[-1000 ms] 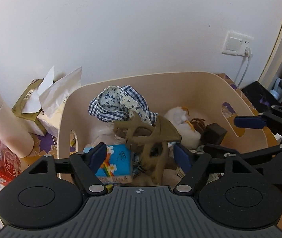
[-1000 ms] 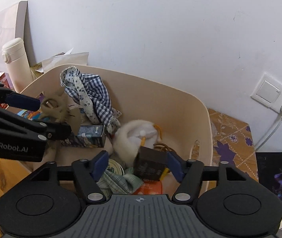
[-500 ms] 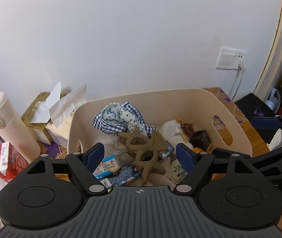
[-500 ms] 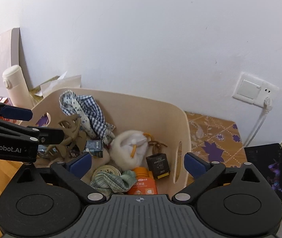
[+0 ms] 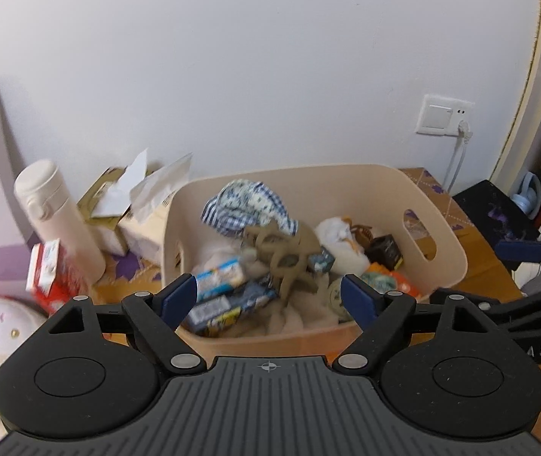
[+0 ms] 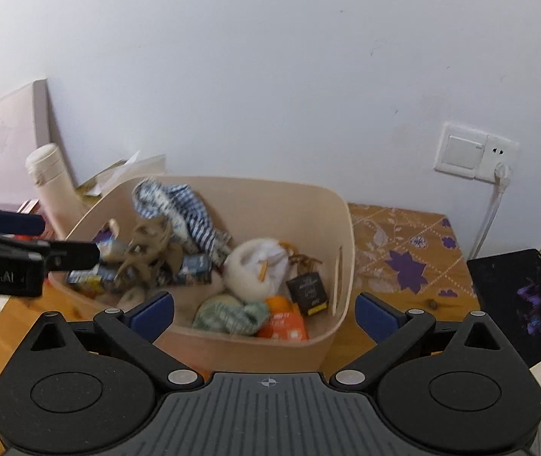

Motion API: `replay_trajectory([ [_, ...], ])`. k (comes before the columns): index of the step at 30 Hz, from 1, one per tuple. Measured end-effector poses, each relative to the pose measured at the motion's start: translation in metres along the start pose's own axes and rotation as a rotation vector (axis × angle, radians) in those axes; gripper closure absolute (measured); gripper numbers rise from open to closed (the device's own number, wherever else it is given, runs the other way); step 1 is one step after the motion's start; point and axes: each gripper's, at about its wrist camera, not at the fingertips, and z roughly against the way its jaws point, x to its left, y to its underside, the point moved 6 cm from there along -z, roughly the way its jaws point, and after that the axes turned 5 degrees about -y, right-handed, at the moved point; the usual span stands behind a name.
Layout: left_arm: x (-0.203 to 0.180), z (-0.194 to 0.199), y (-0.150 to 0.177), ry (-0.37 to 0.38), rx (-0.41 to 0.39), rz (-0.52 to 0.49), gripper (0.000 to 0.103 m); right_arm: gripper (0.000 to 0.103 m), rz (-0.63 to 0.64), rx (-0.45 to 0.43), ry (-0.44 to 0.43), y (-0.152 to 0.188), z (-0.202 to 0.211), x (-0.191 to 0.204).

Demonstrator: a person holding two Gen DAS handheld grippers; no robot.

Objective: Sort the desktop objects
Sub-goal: 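Move both tools back from the basket down to the orange cloth and patterned box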

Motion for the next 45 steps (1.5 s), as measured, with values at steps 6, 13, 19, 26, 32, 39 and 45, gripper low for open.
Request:
replay_trajectory([
  [6,0.007,0.012,0.025,-0.029,0.032,0.008,0.019,0.000,0.023,0.033,-0.034,0.027,0.009,0.007],
  [13,0.015,0.016,0.059,-0.045,0.092,0.022,0.019,0.000,0.047,0.071,-0.050,0.052,0.014,0.015],
  [19,0.015,0.016,0.086,-0.046,0.143,0.024,0.019,0.000,0.060,0.120,-0.059,0.072,0.006,0.027],
  [26,0.025,0.003,0.114,-0.045,0.228,0.061,0.019,0.000,0.049,0.176,-0.063,0.088,-0.019,0.044],
  [32,0.041,-0.016,0.128,-0.059,0.279,0.083,0.019,0.000,0.048,0.225,-0.073,0.097,-0.044,0.060],
  [39,0.056,-0.038,0.136,-0.063,0.316,0.096,0.019,0.000,0.064,0.274,-0.052,0.104,-0.075,0.073],
  [45,0.063,-0.052,0.138,-0.056,0.316,0.098,0.019,0.000,0.034,0.295,-0.010,0.109,-0.097,0.071],
])
